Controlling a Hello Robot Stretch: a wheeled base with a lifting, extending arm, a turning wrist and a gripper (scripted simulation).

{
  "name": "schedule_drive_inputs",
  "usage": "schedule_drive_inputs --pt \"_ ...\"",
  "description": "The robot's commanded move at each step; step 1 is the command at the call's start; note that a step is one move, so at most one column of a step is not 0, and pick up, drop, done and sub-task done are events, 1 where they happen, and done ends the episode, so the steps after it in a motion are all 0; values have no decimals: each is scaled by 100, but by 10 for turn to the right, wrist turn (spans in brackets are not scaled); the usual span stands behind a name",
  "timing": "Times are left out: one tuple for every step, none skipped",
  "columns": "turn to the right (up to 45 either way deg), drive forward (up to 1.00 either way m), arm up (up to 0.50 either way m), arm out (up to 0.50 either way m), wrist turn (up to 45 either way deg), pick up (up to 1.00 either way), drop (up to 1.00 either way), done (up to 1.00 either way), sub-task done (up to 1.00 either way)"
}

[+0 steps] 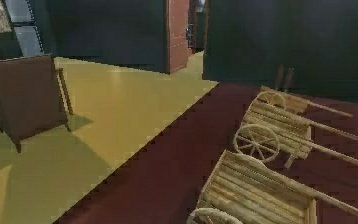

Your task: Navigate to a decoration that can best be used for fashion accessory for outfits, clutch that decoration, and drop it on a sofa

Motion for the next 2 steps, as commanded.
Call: schedule_drive_inputs --pt "-390 0 0 0 0 0 0 0 0" --pt "390 0 0 0 0 0 0 0 0"
